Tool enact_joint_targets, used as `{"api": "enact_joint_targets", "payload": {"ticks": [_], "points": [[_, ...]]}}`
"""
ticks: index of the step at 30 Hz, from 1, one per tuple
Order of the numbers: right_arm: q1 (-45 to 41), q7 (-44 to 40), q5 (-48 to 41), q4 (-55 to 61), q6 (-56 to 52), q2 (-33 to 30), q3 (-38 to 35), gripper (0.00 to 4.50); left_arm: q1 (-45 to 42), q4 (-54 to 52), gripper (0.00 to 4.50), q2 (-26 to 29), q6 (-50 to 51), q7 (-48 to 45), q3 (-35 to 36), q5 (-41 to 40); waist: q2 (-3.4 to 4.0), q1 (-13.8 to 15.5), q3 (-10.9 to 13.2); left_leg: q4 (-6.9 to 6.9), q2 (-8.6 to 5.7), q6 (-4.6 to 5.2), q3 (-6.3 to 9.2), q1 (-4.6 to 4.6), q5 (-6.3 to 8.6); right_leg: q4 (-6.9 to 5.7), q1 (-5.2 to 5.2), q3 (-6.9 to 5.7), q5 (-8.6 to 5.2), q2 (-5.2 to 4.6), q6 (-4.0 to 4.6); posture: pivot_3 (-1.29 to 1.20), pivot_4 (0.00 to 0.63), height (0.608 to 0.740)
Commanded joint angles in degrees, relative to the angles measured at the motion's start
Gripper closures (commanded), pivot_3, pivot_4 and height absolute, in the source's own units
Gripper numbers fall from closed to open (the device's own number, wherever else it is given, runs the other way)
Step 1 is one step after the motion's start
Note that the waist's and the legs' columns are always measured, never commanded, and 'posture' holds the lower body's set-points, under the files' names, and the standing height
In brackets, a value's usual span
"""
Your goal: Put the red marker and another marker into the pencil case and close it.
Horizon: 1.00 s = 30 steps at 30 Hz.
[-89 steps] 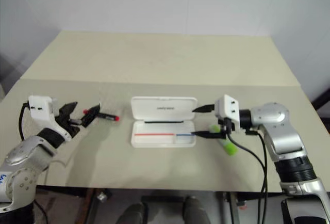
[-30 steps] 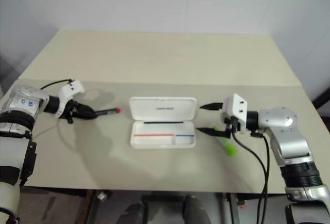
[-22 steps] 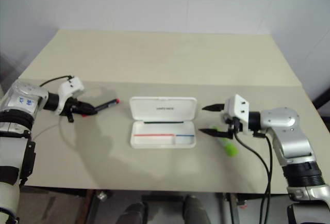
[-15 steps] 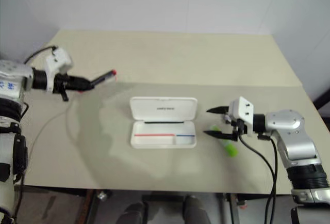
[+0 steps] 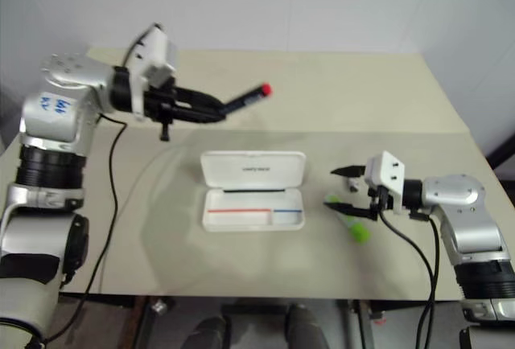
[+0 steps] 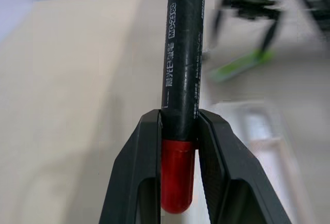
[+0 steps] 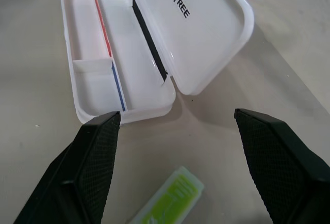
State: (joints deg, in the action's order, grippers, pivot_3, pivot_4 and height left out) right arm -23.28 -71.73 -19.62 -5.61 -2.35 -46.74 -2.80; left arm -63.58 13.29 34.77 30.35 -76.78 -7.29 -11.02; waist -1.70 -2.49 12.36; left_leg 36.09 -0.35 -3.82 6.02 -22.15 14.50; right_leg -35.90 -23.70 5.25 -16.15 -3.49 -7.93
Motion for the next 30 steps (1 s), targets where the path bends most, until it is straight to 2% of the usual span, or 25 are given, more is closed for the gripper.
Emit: {"api": "enact_joint_targets", "payload": {"ticks": [1, 6, 16, 30], "points": [[1.11, 0.53, -0.61, 1.72, 1.08, -1.14, -2.65, 0.0, 2.65, -4.9, 3.88, -0.74, 3.39, 1.81, -2.38, -0.48, 0.0, -0.24, 0.0, 0.02, 0.0, 0.0, 0.0, 0.01, 0.0, -0.02, 0.0, 0.01, 0.0, 0.0, 0.0, 0.0, 0.15, 0.74], [3.31, 1.46, -0.57, 3.19, 0.65, -1.55, -3.73, 0.0, 6.28, -8.5, 3.88, -1.99, 6.38, 4.53, -7.42, 1.12, 0.0, -0.37, 0.0, 0.09, -0.03, 0.0, -0.01, 0.01, 0.0, -0.03, 0.03, 0.05, 0.02, 0.0, -0.02, 0.0, 0.15, 0.74], [5.48, 3.48, 0.0, 5.03, 0.53, -1.15, -3.97, 0.0, 6.41, -8.34, 3.88, -6.7, 10.46, 14.43, -11.58, 4.71, -0.01, -0.33, 0.0, 0.09, -0.05, 0.0, -0.02, 0.02, 0.0, 0.04, 0.07, 0.07, 0.03, -0.01, -0.05, 0.0, 0.15, 0.74], [7.36, -2.87, -7.56, 5.53, 2.64, -1.69, -8.49, 0.0, 9.86, -12.32, 3.88, -1.16, 13.48, 11.79, -21.93, 9.35, -0.01, -0.32, 0.0, 0.1, -0.06, 0.0, -0.06, 0.08, 0.0, 0.05, 0.14, 0.12, 0.04, 0.0, -0.07, 0.0, 0.15, 0.74]]}}
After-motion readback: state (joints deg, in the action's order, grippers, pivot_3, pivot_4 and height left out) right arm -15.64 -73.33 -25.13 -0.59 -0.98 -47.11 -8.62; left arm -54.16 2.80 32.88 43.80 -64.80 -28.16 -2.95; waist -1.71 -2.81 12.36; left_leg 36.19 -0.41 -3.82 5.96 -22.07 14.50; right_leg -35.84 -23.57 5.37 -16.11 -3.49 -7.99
